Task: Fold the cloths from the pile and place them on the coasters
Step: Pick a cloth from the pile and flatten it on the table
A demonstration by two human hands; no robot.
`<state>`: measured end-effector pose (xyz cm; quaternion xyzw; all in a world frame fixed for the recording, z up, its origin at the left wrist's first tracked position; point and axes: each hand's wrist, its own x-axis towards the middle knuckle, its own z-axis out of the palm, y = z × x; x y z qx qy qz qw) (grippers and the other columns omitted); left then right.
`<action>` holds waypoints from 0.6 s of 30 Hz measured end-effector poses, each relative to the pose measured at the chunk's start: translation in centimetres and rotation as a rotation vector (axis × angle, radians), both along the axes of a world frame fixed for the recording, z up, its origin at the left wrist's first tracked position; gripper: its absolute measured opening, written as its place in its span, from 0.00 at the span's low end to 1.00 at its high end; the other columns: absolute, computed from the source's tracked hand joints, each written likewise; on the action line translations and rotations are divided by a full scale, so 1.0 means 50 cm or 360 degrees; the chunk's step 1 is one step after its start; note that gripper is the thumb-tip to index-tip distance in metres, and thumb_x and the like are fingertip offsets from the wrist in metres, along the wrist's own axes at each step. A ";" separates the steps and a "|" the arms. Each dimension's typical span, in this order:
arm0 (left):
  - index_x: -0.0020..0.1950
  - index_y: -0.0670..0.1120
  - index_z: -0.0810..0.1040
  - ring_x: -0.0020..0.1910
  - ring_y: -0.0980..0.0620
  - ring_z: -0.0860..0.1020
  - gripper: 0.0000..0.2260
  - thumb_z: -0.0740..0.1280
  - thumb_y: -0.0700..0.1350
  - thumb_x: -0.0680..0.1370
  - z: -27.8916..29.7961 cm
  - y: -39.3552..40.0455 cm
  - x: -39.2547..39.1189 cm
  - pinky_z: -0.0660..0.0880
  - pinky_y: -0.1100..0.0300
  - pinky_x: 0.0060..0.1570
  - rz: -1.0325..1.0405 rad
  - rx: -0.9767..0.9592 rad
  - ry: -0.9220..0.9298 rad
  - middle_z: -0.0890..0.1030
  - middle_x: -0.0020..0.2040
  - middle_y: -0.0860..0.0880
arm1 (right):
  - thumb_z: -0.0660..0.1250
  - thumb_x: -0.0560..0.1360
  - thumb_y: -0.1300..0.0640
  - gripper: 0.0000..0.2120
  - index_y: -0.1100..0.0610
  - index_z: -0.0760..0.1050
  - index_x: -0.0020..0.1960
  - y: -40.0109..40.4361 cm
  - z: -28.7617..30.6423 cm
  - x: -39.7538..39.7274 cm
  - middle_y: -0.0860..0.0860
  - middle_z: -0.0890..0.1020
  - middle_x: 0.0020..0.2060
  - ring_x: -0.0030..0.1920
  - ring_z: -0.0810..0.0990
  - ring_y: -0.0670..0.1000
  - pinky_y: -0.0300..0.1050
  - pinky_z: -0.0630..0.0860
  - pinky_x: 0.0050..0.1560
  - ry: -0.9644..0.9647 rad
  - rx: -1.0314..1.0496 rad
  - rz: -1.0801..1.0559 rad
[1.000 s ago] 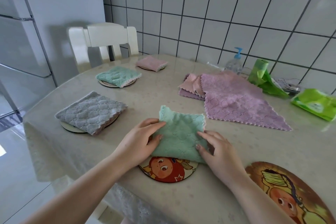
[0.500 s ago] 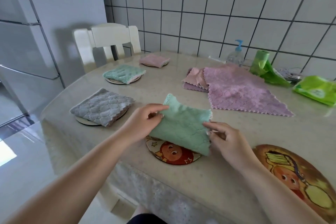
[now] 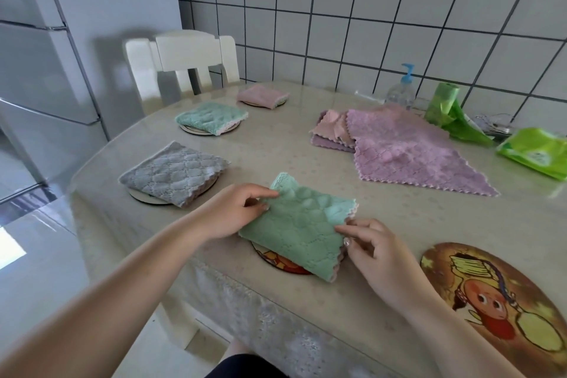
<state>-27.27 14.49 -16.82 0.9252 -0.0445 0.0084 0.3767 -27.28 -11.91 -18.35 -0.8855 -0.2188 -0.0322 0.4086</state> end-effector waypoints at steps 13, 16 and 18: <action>0.74 0.50 0.60 0.76 0.54 0.50 0.26 0.57 0.58 0.78 0.010 -0.080 0.009 0.48 0.51 0.74 -0.0213 0.0778 -0.0292 0.56 0.76 0.51 | 0.49 0.69 0.29 0.36 0.43 0.54 0.74 0.033 0.021 0.012 0.46 0.50 0.75 0.74 0.48 0.46 0.50 0.47 0.73 -0.0192 -0.0719 0.0109; 0.76 0.51 0.46 0.76 0.54 0.42 0.39 0.46 0.71 0.72 -0.003 -0.101 0.015 0.42 0.49 0.74 -0.0218 0.1065 0.0032 0.45 0.78 0.50 | 0.34 0.57 0.24 0.48 0.41 0.42 0.74 0.042 0.014 0.020 0.46 0.38 0.75 0.75 0.37 0.47 0.57 0.37 0.72 0.0087 -0.1069 0.0168; 0.76 0.53 0.41 0.75 0.55 0.38 0.44 0.39 0.75 0.66 -0.010 -0.102 0.018 0.39 0.47 0.74 -0.0196 0.1081 0.0147 0.41 0.77 0.51 | 0.31 0.54 0.25 0.49 0.41 0.39 0.74 0.041 0.017 0.024 0.45 0.36 0.75 0.74 0.35 0.46 0.59 0.36 0.72 0.0161 -0.1136 0.0202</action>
